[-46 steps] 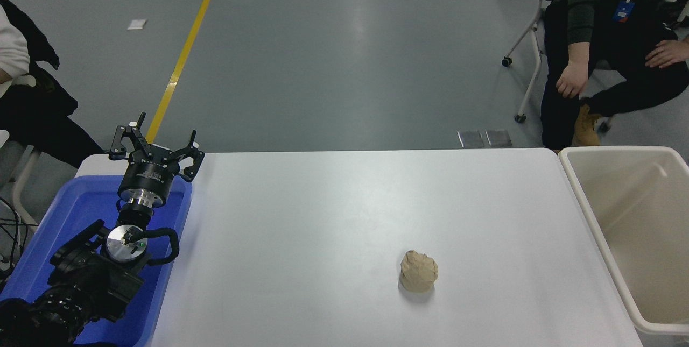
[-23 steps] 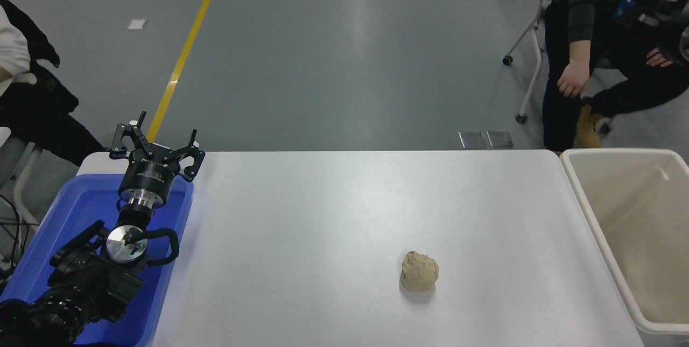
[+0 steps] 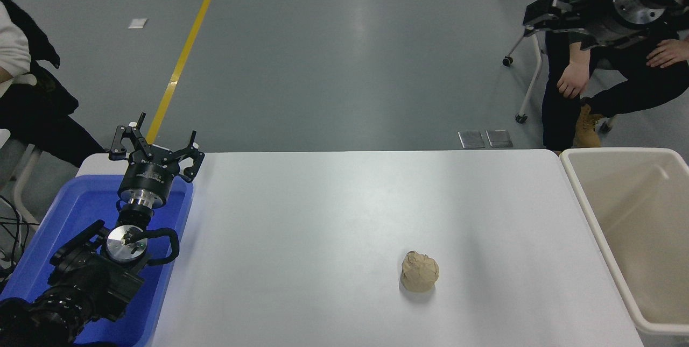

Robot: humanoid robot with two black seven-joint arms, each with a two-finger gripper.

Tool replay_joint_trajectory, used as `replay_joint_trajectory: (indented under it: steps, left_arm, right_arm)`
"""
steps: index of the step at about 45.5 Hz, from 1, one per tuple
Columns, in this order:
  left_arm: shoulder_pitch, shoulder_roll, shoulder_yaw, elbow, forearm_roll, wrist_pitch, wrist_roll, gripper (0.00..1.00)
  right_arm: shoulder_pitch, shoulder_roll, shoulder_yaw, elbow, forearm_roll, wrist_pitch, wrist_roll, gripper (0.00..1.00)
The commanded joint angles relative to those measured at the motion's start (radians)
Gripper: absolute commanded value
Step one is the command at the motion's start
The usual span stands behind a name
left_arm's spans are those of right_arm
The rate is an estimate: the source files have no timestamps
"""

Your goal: Pick up foil plate and place in dustbin

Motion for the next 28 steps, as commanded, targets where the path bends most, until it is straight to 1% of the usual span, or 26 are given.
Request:
replay_joint_trajectory:
  steps: [1, 9, 28]
  left_arm:
    - [0.0, 0.0, 0.0, 0.0, 0.0, 0.001, 0.0, 0.99]
    - [0.0, 0.0, 0.0, 0.0, 0.0, 0.001, 0.0, 0.99]
    - [0.0, 0.0, 0.0, 0.0, 0.0, 0.001, 0.0, 0.99]
  right_arm:
    - [0.088, 0.006, 0.01, 0.178, -0.015, 0.093, 0.001, 1.0]
    - [0.081, 0.009, 0.012, 0.246, -0.016, 0.093, 0.001, 1.0]
    - [0.07, 0.017, 0.055, 0.249, -0.015, 0.093, -0.001, 1.0]
